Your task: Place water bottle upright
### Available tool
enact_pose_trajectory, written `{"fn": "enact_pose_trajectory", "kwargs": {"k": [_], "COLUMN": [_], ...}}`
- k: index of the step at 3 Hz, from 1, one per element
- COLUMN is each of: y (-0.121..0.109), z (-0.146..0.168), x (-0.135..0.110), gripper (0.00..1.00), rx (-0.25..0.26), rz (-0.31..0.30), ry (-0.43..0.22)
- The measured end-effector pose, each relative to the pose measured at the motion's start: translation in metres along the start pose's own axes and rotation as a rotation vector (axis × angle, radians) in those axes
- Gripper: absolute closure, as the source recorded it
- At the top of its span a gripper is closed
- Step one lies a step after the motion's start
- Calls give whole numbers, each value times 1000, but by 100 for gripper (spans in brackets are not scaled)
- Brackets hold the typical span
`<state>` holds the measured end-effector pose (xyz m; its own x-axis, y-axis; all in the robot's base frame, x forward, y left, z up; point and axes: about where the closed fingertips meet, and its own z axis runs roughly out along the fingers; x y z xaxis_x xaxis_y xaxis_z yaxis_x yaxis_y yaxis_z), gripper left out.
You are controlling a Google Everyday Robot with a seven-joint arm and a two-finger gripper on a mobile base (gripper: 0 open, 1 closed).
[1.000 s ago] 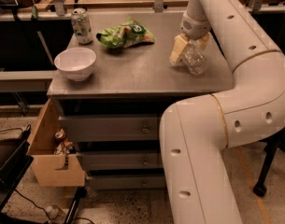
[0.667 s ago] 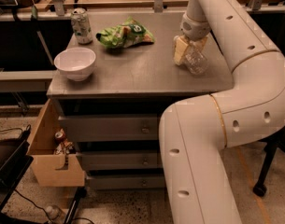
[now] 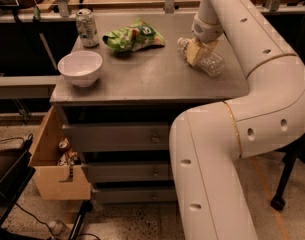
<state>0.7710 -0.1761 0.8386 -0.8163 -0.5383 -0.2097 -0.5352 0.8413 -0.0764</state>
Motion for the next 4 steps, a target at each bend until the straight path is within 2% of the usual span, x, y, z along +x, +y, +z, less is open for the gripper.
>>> {"fn": "enact_pose_trajectory", "kwargs": {"k": [1,2,3,4], "y": [0,0,-8,-22], "z": [-1,-1,-15,-48], "x": [-1,-1,-5,-5], "gripper": [100,100,100,100], "rx": [1,1,28,48], "rz": [0,0,2,10], "ry": [-2,-2,-45,-137]}}
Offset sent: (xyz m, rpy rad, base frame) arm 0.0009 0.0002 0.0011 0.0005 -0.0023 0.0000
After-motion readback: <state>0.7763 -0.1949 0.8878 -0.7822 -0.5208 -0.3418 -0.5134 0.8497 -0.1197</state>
